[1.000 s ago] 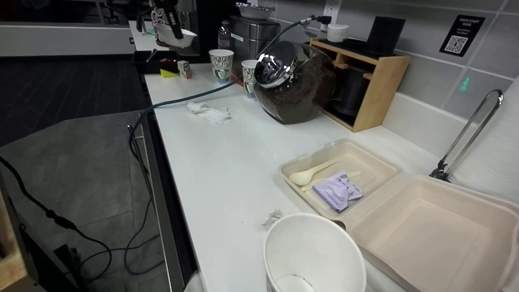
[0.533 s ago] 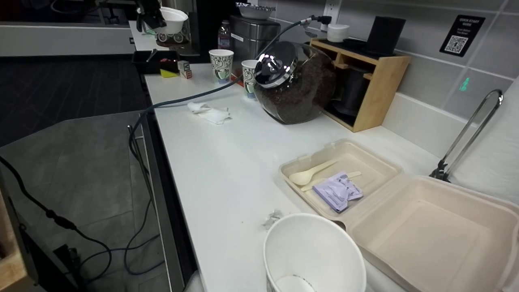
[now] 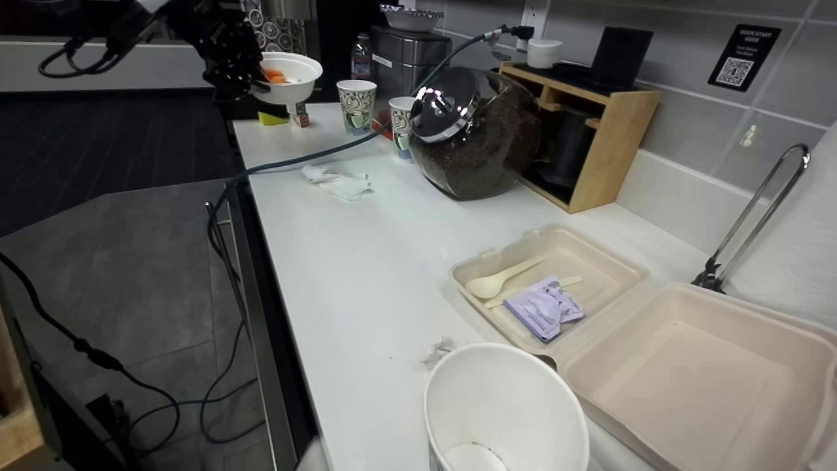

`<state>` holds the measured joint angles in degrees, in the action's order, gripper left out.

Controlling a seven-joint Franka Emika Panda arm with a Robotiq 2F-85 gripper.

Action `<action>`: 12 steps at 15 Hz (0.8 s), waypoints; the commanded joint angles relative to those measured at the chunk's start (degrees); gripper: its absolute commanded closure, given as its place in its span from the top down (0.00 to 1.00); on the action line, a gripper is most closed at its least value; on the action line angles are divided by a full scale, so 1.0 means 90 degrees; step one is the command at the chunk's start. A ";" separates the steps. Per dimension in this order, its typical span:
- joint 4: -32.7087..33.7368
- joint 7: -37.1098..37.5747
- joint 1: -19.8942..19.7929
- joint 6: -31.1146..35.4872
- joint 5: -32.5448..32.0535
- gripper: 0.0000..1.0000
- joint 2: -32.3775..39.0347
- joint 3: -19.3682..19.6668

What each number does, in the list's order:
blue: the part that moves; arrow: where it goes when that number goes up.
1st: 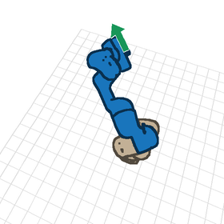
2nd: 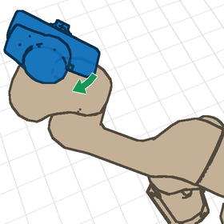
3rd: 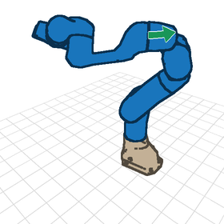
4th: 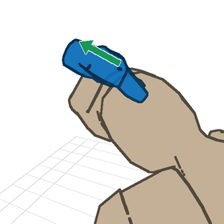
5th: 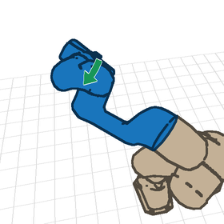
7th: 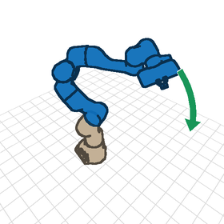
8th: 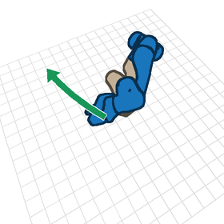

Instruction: Move the white bowl forwards.

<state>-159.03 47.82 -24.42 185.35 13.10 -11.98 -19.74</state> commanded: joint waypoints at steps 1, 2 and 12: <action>0.0028 0.0526 -0.1694 -0.0553 -0.0038 0.02 -0.0267 -0.1658; 0.0051 0.0650 -0.1926 -0.0812 -0.0108 0.02 -0.0323 -0.2005; 0.0181 0.2615 -0.4623 -0.1074 -0.0962 0.02 -0.1157 -0.5485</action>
<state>-157.40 65.92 -57.50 176.88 6.70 -17.08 -60.56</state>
